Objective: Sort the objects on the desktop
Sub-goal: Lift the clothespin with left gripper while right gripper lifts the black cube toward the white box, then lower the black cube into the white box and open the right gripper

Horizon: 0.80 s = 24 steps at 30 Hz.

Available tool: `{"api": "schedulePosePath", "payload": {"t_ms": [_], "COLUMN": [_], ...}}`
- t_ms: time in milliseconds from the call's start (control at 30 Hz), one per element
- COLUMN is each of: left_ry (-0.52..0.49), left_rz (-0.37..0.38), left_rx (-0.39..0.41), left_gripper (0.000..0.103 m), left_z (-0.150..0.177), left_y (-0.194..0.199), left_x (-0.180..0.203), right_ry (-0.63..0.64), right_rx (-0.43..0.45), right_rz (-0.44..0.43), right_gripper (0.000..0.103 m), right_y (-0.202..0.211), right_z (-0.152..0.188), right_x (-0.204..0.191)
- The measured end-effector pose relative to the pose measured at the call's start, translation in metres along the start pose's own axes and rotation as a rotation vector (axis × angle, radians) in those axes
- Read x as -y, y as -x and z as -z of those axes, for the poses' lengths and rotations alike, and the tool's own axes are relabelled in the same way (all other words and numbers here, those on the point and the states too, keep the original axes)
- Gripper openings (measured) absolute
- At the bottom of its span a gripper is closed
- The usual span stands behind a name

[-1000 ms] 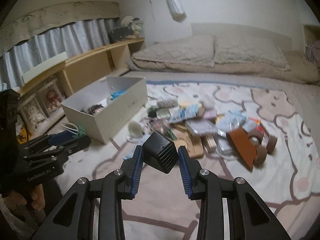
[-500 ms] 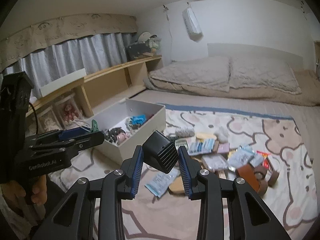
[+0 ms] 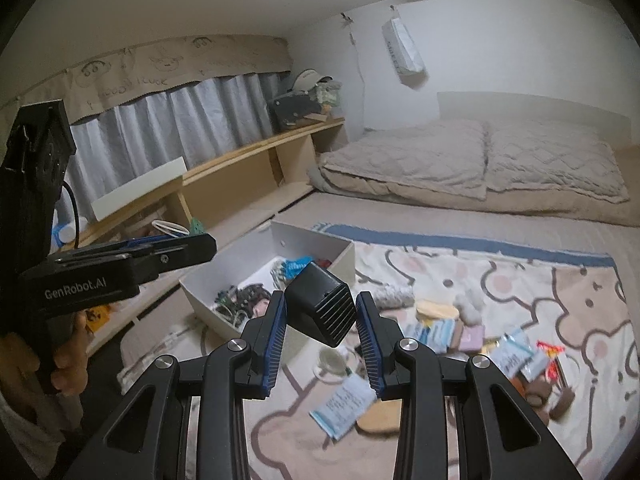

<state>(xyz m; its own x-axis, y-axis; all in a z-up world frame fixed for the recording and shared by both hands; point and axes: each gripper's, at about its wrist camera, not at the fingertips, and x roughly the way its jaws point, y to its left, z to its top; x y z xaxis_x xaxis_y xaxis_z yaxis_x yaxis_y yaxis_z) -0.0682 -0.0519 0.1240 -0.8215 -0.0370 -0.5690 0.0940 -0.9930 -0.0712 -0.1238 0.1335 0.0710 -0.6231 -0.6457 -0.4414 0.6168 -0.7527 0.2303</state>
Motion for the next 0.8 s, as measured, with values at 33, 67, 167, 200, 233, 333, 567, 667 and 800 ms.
{"api": "schedulePosePath", "payload": {"t_ms": [33, 67, 167, 200, 233, 333, 567, 667, 800], "left_ry": [-0.003, -0.002, 0.028, 0.036, 0.039, 0.039, 0.079, 0.094, 0.107], "left_rz": [-0.012, -0.031, -0.054, -0.062, -0.072, -0.095, -0.138, -0.154, -0.179], "left_rx": [0.005, 0.009, 0.035, 0.043, 0.050, 0.065, 0.077, 0.083, 0.077], "left_gripper": [0.054, 0.054, 0.054, 0.054, 0.054, 0.054, 0.054, 0.054, 0.054], "left_z": [-0.006, -0.013, -0.025, -0.029, -0.032, -0.040, -0.048, -0.047, -0.042], "left_y": [0.000, 0.000, 0.001, 0.001, -0.001, -0.008, -0.036, -0.047, -0.067], "left_x": [-0.003, -0.008, -0.022, -0.028, -0.033, -0.049, -0.094, -0.112, -0.135], "right_ry": [0.002, 0.002, -0.007, -0.007, -0.004, 0.010, 0.011, -0.007, -0.003], "right_rx": [0.003, 0.005, 0.005, 0.004, 0.004, 0.008, -0.027, -0.063, -0.111], "right_rz": [-0.002, -0.011, -0.039, -0.046, -0.050, -0.062, -0.130, -0.176, -0.217], "right_gripper": [0.036, 0.036, 0.036, 0.036, 0.036, 0.036, 0.036, 0.036, 0.036], "right_y": [-0.002, -0.006, -0.018, -0.022, -0.025, -0.040, -0.091, -0.119, -0.156], "right_z": [-0.005, -0.012, -0.027, -0.031, -0.035, -0.046, -0.061, -0.063, -0.059], "right_x": [-0.001, -0.001, -0.001, -0.002, -0.003, -0.007, -0.014, -0.015, -0.021]}}
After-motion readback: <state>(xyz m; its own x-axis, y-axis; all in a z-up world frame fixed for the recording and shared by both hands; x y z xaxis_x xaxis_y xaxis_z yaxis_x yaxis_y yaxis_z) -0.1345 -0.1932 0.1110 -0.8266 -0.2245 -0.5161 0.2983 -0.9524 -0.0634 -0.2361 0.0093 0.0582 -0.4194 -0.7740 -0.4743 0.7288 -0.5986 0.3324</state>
